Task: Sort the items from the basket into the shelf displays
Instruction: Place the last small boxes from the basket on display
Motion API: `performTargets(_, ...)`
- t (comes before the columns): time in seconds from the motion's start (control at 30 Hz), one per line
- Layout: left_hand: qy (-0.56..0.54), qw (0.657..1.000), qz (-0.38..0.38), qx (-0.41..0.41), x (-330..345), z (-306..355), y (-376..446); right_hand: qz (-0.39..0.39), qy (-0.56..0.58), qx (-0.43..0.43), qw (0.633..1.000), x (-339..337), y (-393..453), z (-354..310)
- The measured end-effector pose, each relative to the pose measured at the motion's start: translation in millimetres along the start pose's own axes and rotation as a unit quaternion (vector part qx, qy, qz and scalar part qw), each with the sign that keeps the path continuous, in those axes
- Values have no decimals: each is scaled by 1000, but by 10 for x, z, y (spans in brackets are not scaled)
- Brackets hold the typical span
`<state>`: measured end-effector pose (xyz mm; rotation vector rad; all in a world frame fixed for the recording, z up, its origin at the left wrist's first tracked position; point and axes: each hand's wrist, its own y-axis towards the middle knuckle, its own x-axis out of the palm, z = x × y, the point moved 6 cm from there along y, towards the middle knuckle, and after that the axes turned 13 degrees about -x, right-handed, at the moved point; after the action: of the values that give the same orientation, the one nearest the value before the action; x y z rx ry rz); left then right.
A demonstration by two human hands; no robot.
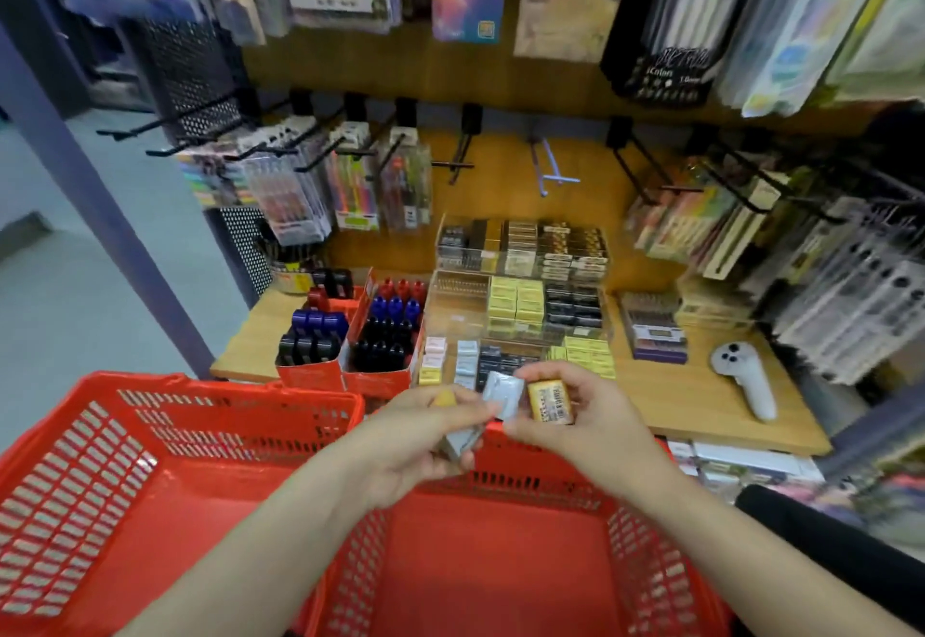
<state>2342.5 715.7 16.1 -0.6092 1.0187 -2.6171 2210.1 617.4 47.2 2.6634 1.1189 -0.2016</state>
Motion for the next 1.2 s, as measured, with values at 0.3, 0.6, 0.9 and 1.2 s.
performTargets(0.3, -45, 999, -4, -28, -265, 217, 342, -84, -43, -12, 995, 122, 480, 137)
performTargets(0.6, -14, 999, -14, -28, -817, 484, 581, -138, -166, -93, 972, 376, 1059, 195)
performTargets(0.9, -86, 996, -4, -38, -773, 522, 679, -182, -355, -172, 901, 432, 1266, 141)
performTargets(1.2, -138, 981, 130, 43, -1099, 626, 864, -161, -523, -83, 833, 244, 2070, 346)
